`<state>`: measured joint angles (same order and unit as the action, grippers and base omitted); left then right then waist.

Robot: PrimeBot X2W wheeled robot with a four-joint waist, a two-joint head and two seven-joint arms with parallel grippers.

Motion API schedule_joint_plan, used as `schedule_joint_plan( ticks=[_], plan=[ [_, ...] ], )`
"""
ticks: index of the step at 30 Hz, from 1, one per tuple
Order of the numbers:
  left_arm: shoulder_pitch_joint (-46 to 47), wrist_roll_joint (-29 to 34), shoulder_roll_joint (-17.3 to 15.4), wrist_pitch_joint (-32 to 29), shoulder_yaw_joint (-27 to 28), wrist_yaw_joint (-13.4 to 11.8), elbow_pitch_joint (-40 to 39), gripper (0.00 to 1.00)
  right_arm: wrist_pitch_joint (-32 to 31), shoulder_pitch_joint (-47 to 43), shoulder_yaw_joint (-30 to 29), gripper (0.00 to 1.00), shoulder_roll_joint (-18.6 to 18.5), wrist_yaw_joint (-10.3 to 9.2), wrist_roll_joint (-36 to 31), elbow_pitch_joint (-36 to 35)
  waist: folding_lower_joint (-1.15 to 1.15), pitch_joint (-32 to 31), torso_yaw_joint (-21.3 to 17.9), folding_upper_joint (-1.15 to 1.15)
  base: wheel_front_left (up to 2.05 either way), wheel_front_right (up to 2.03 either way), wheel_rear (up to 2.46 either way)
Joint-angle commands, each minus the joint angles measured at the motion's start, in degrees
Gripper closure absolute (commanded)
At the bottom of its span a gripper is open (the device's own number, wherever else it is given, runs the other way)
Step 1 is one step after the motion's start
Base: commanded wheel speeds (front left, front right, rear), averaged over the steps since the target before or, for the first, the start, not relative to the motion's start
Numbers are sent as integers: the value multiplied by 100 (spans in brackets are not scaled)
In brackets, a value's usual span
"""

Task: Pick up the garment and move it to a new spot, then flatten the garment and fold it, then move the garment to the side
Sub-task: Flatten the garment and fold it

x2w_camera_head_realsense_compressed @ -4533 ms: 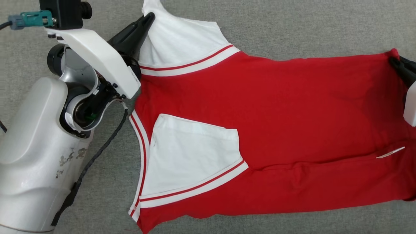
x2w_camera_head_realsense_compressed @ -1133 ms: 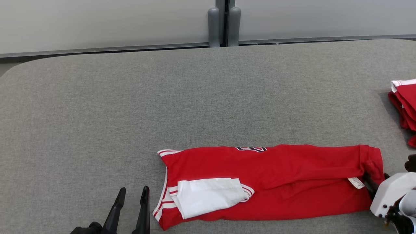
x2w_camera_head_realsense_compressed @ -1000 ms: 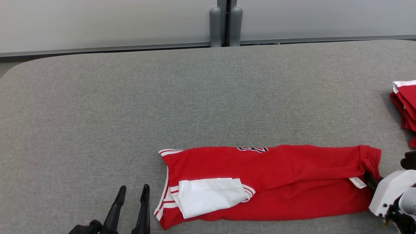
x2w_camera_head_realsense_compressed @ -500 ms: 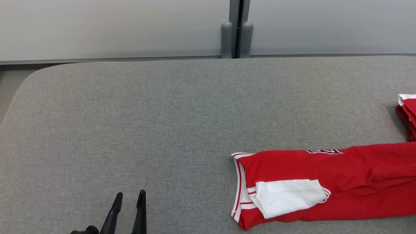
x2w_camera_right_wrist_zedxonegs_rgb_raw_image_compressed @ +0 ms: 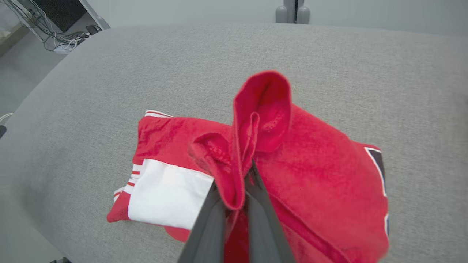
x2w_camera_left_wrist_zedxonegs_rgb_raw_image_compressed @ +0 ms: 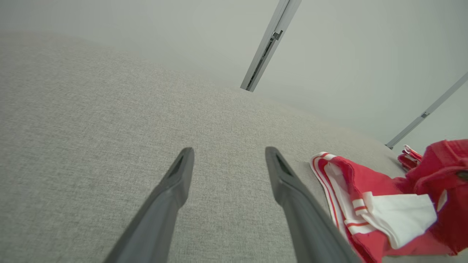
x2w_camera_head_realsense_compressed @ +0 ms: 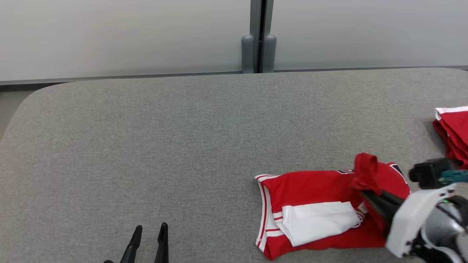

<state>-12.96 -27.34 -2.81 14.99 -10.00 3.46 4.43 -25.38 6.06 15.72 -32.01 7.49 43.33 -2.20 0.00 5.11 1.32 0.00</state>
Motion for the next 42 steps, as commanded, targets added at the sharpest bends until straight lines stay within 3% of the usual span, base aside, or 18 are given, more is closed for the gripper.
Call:
schedule_joint_plan(
  ticks=[1, 7, 16, 27, 28, 30, 31, 37, 42],
  plan=[
    [69, 45, -21, 25, 21, 3, 24, 0, 23, 168, 197, 100, 298, 0, -58, 32, 0, 16, -11, 0, 0, 0, 0],
    [153, 111, -20, 25, -46, 29, 126, 0, 342, 673, 1032, 100, 1248, 0, -502, 696, 0, 57, 50, 0, 0, 0, 0],
    [79, 82, -19, 25, -60, 31, 308, 0, 809, 1134, 1753, 100, 2151, 0, -654, 1555, 0, 11, 90, 0, 0, 0, 0],
    [206, 22, -20, 25, -179, -34, 386, 0, 1109, 1475, 2068, 100, 2585, 0, -691, 2177, 0, 76, 100, 0, 0, 0, 0],
    [206, 22, -20, 25, -186, -34, 400, 0, 1150, 1504, 2072, 95, 2608, 0, -688, 2246, 0, 80, 107, 0, 0, 0, 0],
    [205, 27, -19, 25, -196, -28, 436, 0, 1210, 1548, 2081, 40, 2654, 0, -695, 2379, 0, 79, 119, 0, 0, 0, 0],
    [207, 29, -20, 25, -190, -29, 446, 0, 1222, 1554, 2118, 0, 2678, 0, -694, 2424, 0, 73, 124, 0, 0, 0, 0],
    [91, 11, -20, 25, -102, -48, 497, 0, 1179, 1445, 2301, 0, 2527, 0, -871, 2490, 0, -11, 70, 0, 0, 0, 0],
    [2, -36, -20, 25, -33, -59, 516, 0, 1496, 1143, 2231, 0, 2202, 0, -1011, 1943, 0, -204, -6, 0, 0, 0, 0]
  ],
)
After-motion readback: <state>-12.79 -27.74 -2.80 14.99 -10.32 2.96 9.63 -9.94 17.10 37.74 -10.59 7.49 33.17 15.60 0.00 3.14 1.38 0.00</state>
